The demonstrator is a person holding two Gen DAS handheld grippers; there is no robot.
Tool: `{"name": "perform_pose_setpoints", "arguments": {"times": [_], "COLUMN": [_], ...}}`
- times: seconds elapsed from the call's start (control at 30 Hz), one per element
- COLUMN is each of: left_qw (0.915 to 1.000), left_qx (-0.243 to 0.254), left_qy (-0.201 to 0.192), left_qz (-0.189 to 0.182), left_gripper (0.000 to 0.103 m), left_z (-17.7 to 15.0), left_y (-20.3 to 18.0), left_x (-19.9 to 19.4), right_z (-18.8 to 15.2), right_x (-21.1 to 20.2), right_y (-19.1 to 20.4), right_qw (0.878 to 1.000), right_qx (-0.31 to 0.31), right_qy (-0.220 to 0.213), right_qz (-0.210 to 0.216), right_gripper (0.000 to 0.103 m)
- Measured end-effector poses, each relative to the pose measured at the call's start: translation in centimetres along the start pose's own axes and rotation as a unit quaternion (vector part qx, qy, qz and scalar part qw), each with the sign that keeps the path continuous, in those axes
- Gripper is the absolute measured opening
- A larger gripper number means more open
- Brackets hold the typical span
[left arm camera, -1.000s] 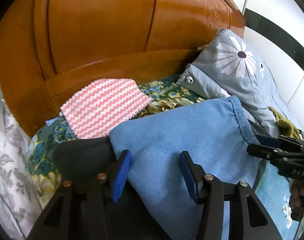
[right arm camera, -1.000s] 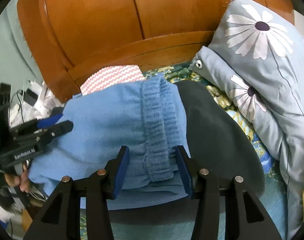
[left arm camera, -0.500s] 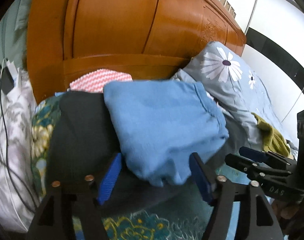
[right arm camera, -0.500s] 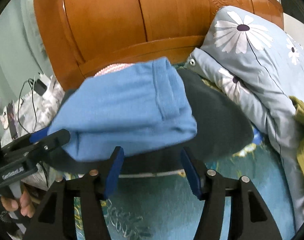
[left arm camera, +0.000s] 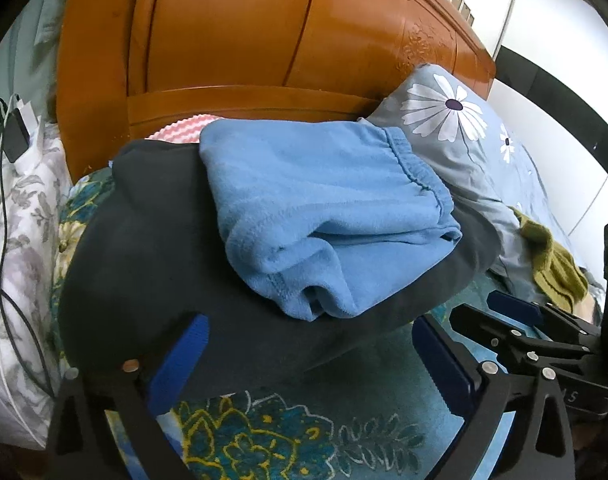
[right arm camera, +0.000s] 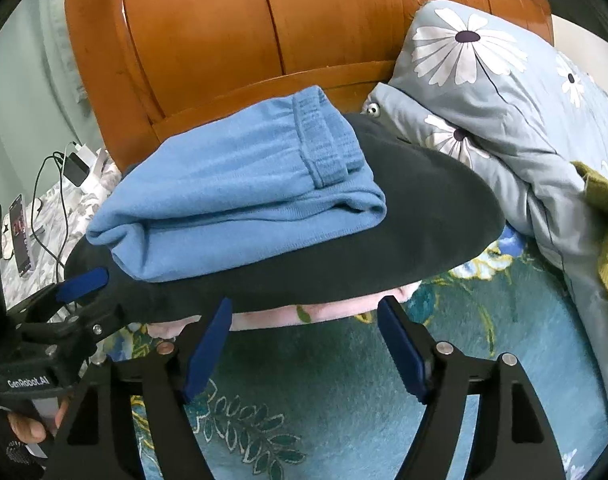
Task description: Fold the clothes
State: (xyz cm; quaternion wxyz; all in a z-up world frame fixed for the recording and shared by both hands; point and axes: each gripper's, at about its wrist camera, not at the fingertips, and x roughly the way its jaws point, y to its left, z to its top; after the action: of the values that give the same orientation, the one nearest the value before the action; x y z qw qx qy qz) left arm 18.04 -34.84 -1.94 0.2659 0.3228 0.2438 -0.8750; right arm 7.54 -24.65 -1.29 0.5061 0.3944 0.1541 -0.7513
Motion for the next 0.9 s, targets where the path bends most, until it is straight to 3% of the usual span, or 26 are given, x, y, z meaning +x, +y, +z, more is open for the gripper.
{"name": "perform_pose_setpoints", "arguments": {"times": [0.1,0.33,0.5,0.77,0.9], "left_qw": [1.0000,0.9998,0.9994,0.9986,0.9965], "left_qx": [0.000,0.007,-0.017,-0.010,0.015], "left_qy": [-0.005,-0.019,-0.031,-0.049,-0.059], "left_qz": [-0.004,0.000,-0.006,0.019,0.058], "left_gripper": [0.103,0.103,0.103,0.103,0.103], "left_z": [-0.2,-0.7,-0.9,-1.3,-1.7], "left_y": [0.2,0.1,0.5,0.1,-0.3], "left_x": [0.1,-0.2,-0.5,-0.4,-0.2], "right_z": [-0.3,-0.6,-0.7,-1.0,-1.1], "right_x": [0.3,0.7,0.7,0.8,0.8], "right_y": [-0.2,-0.7,-0.8,-0.8,-0.9], "right_qw": [1.000,1.000,1.000,1.000,1.000], "right_qx": [0.002,0.010,0.006,-0.001,-0.002], "right_qy": [-0.001,-0.001,-0.005,-0.013,-0.016], "right_qz": [-0.001,0.003,0.000,-0.018,-0.024], "right_gripper": [0.095,0.096,0.096,0.097,0.097]}}
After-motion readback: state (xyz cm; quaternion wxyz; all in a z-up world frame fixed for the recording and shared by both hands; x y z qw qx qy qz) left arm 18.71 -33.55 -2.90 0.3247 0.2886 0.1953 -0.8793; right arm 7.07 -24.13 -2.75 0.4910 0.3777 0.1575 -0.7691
